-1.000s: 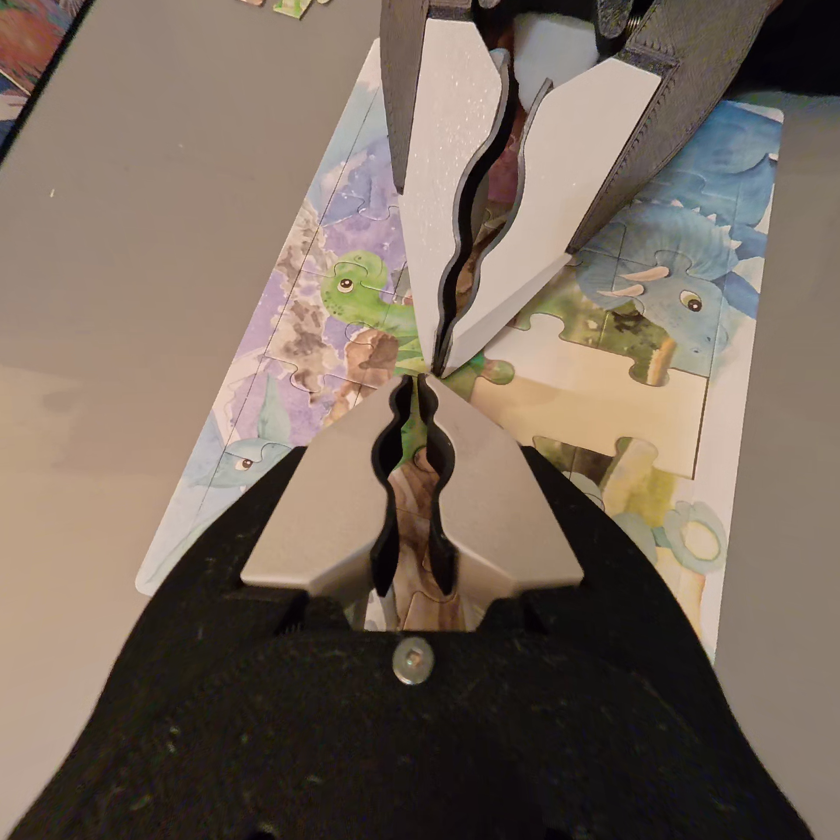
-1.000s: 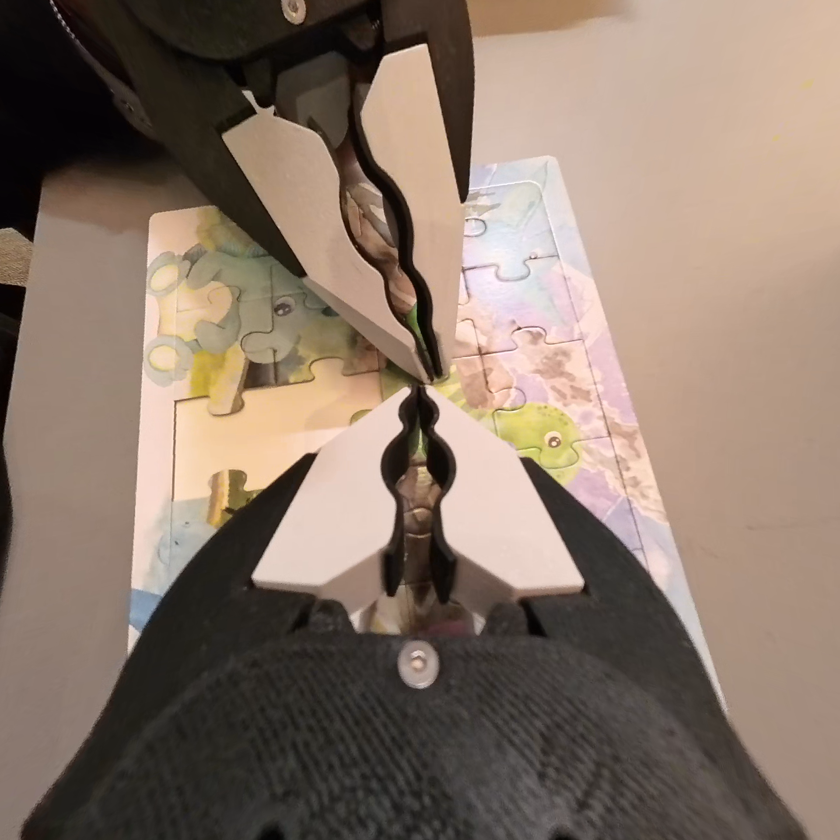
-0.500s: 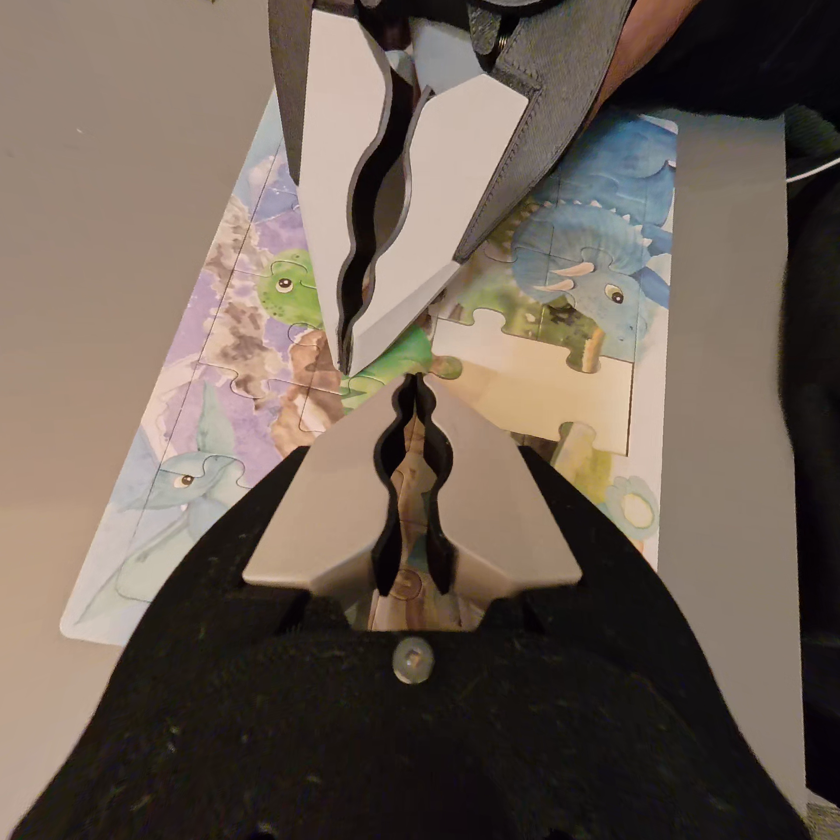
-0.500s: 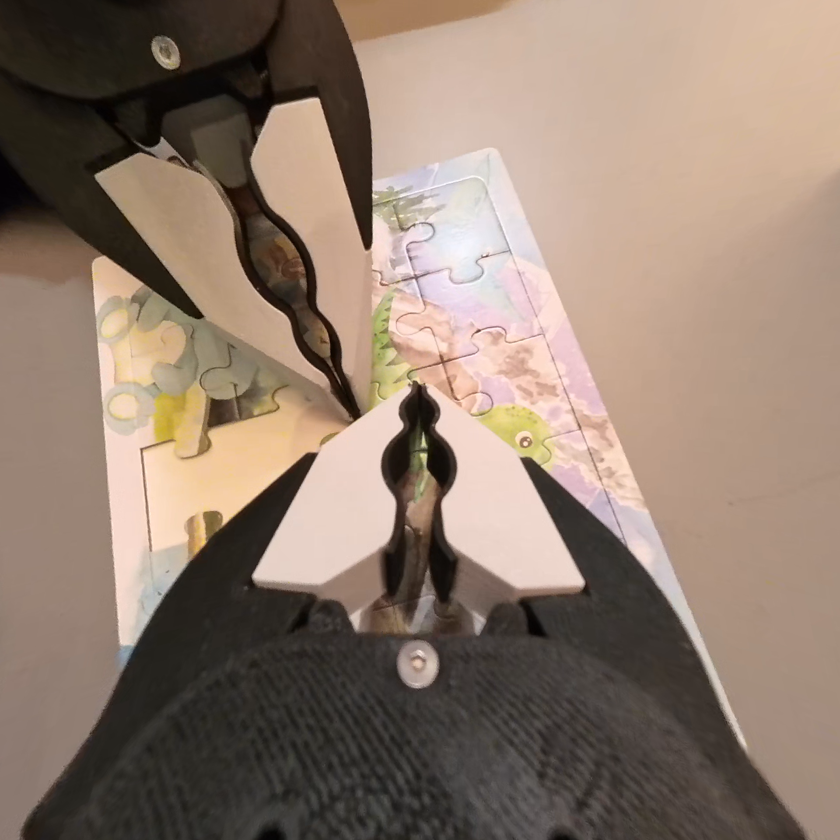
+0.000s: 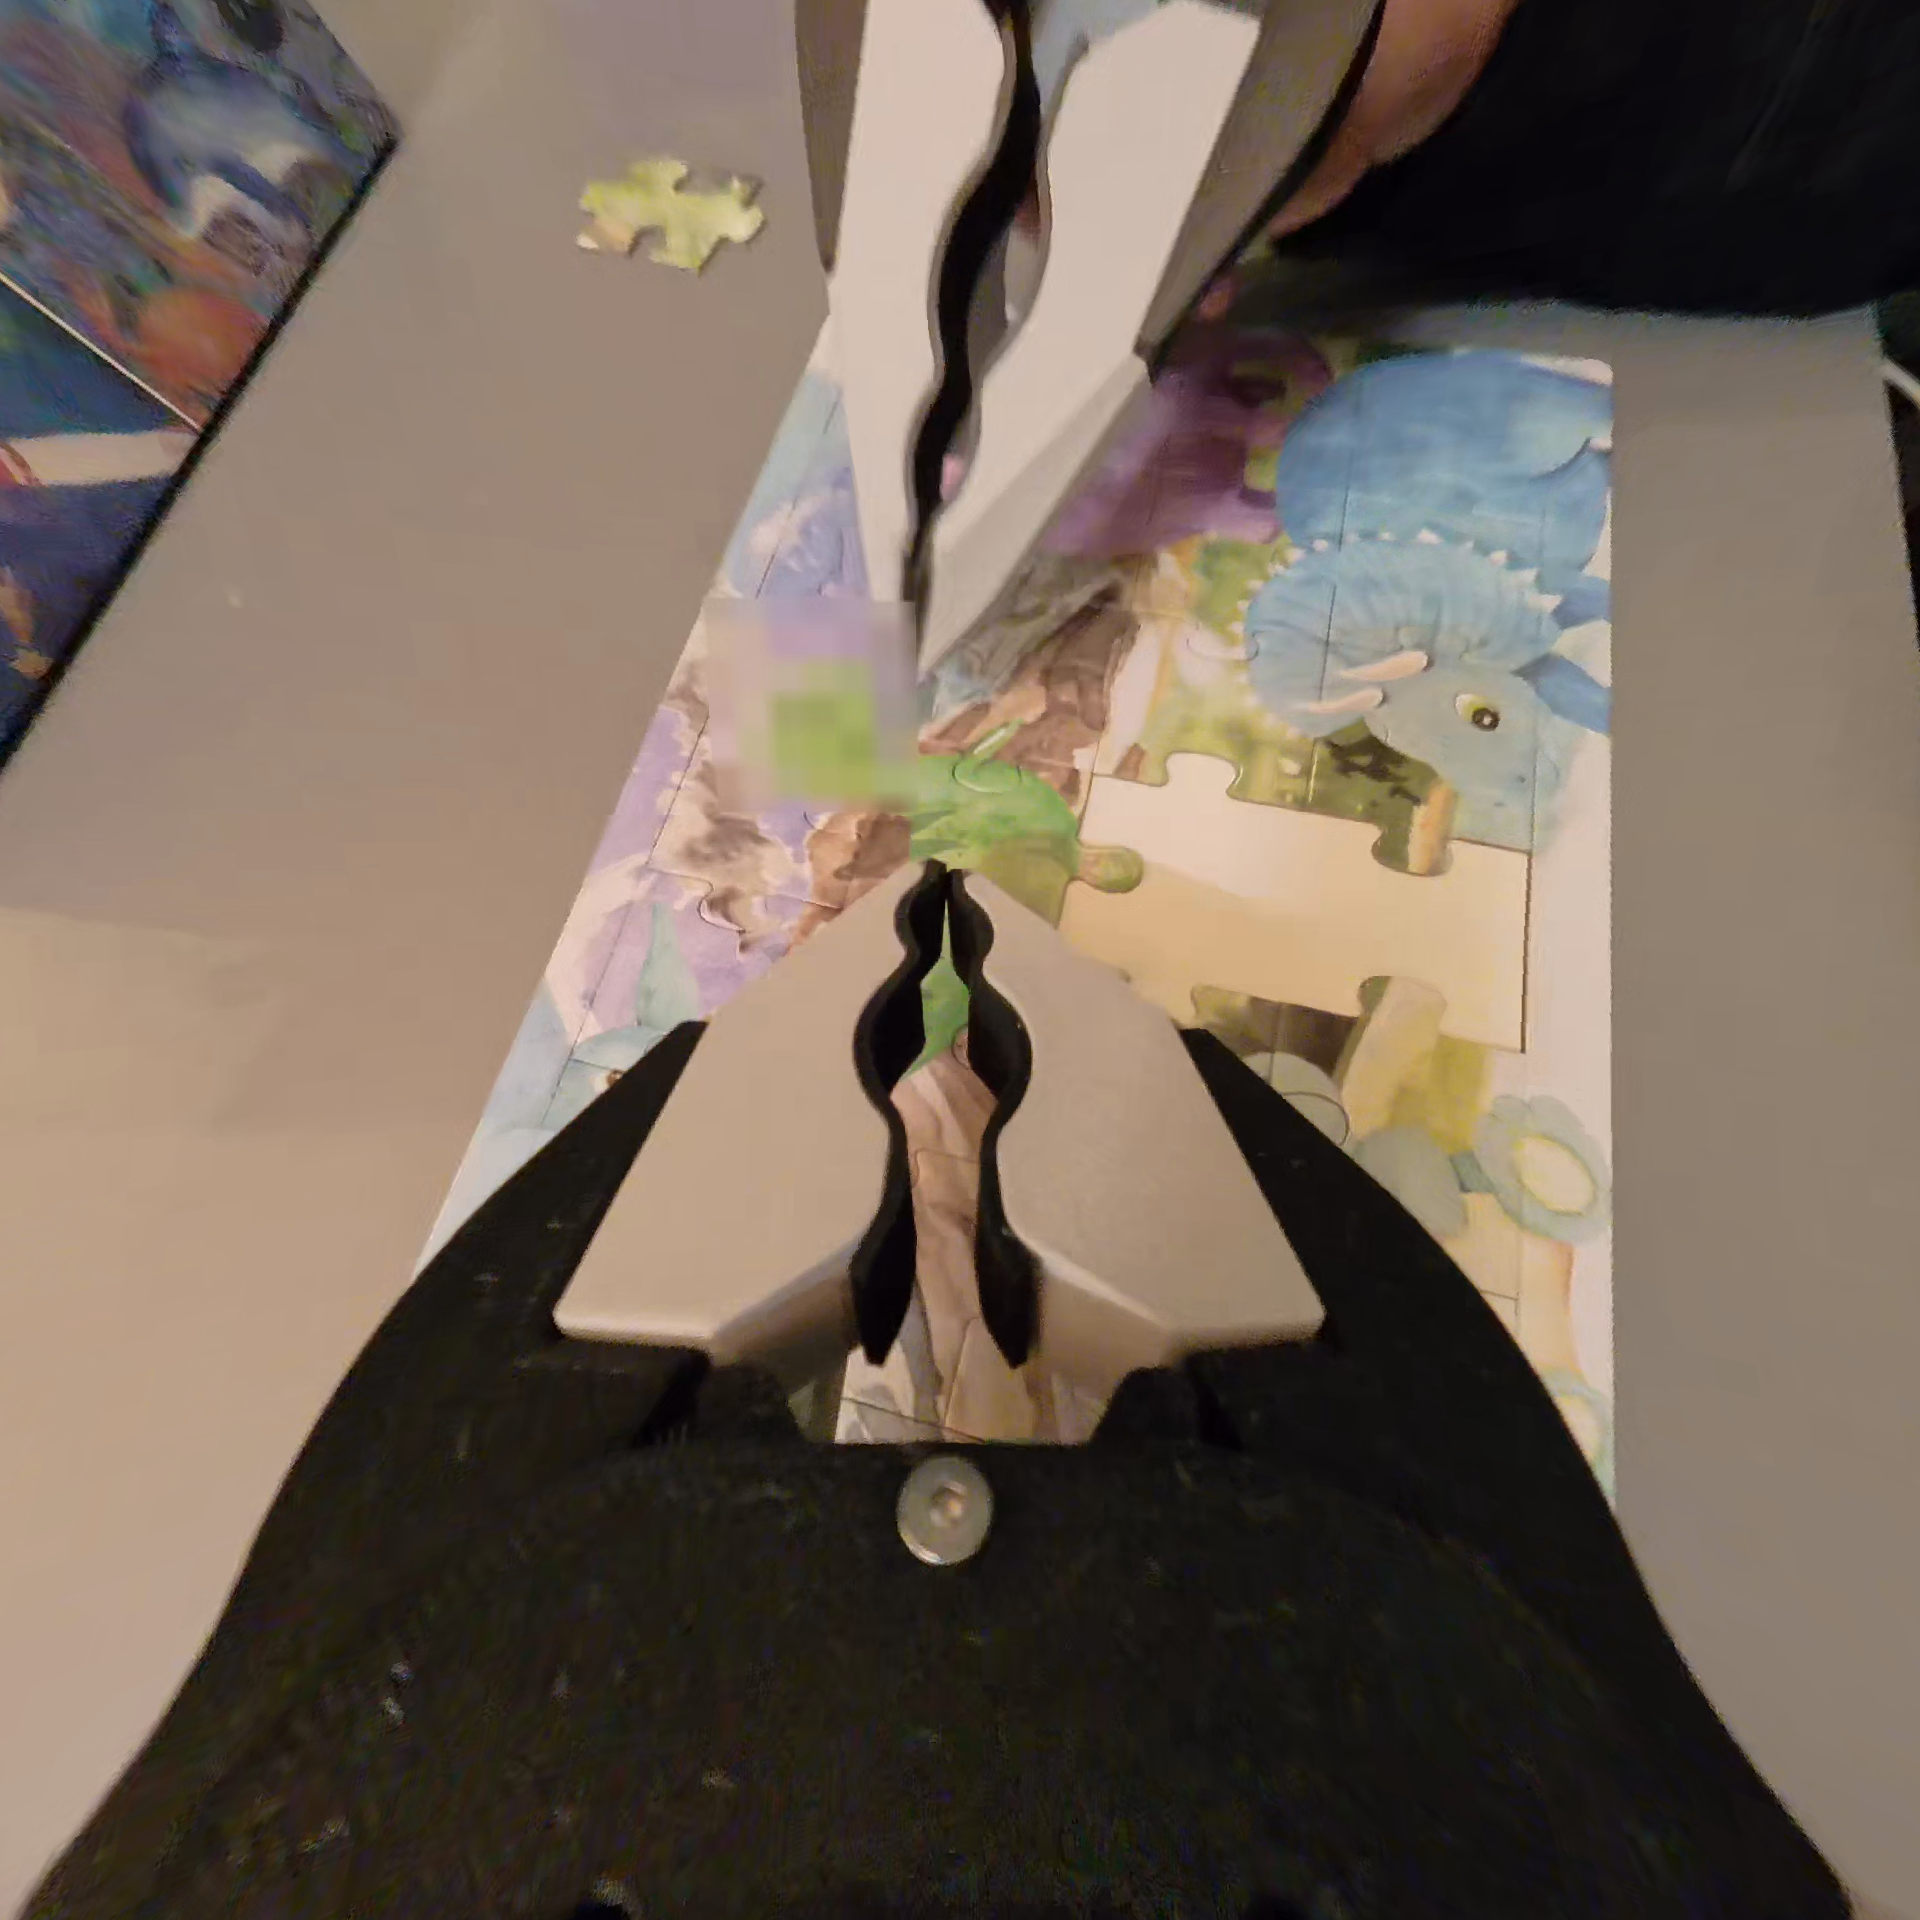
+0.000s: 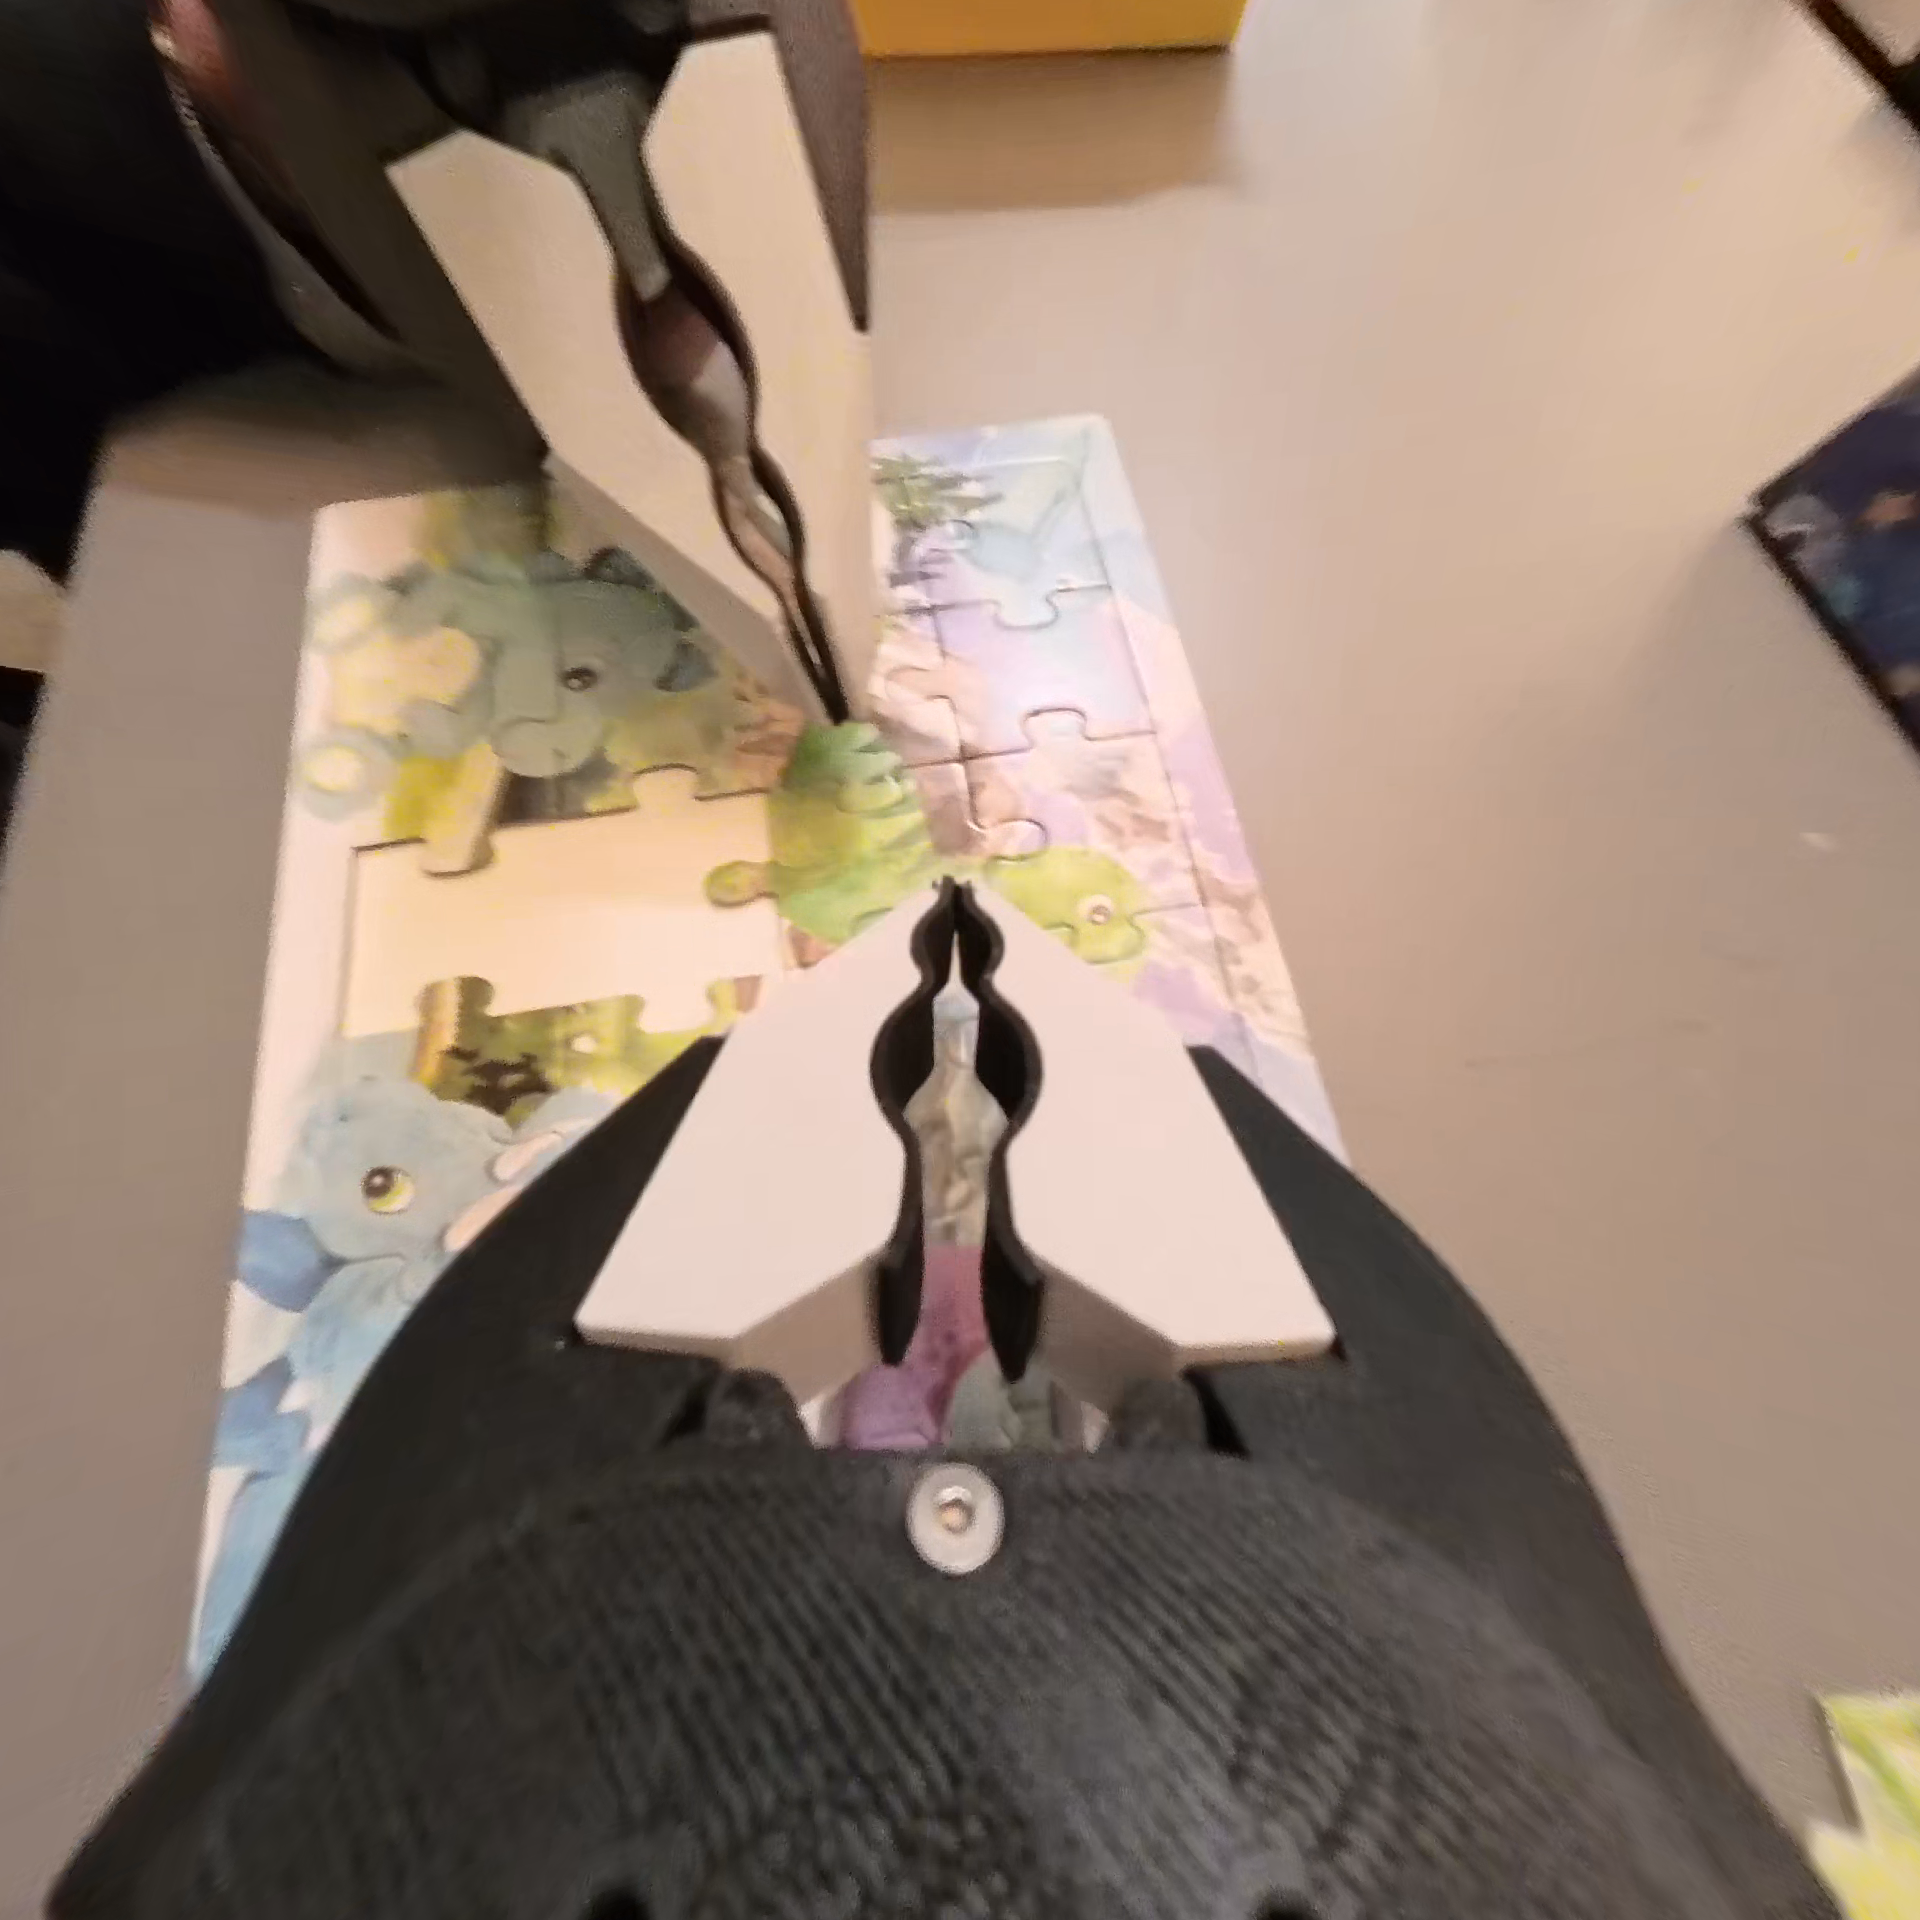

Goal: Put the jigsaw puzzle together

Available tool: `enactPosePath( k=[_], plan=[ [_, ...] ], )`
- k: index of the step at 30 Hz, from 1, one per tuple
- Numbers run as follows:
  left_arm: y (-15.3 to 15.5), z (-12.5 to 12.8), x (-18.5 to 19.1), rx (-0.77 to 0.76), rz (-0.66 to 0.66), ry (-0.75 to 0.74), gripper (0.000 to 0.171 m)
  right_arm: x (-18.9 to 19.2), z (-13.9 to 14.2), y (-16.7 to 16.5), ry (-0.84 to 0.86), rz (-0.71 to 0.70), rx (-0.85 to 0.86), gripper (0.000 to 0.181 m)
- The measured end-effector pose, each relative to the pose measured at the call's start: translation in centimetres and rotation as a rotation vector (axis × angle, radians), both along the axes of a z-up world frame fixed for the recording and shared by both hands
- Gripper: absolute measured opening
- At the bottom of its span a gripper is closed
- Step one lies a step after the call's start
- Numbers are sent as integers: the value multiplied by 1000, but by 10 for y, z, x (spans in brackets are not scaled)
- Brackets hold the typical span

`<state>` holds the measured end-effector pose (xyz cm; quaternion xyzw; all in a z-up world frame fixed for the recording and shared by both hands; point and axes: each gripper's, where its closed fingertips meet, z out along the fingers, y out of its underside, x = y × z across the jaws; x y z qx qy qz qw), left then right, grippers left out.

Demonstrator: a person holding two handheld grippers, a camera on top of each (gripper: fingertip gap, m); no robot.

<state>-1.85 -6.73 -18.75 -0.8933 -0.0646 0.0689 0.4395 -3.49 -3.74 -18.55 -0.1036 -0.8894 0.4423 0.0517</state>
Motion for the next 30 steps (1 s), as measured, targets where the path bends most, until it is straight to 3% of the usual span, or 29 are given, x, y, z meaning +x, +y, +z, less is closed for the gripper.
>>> enactPosePath(
  k=[4, 9, 14, 19, 23, 25, 28, 30],
  plan=[
    [-1, -5, 5, -40, -29, -27, 0, 10, -21, -10, -17, 46, 81, 0],
    [-7, 53, -9, 252, 37, 54, 0, -16, -21, -3, 48, -97, 116, 0],
    [-28, 76, -34, 380, 178, 69, 0, -48, 11, 26, 165, -252, 3, 0],
    [-39, 76, -51, 369, 279, 132, 0, -74, 59, 78, 220, -422, -164, 0],
    [-40, 66, -67, 288, 328, 201, 0, -93, 64, 132, 248, -547, -197, 0],
    [-29, 79, -65, 348, 276, 158, 0, -98, 59, 154, 227, -584, -198, 0],
    [-16, 123, -59, 489, 188, 136, 3, -101, 53, 181, 218, -628, -191, 0],
    [-14, 136, -71, 469, 189, 177, 7, -101, 54, 198, 233, -657, -189, 0]
  ],
)
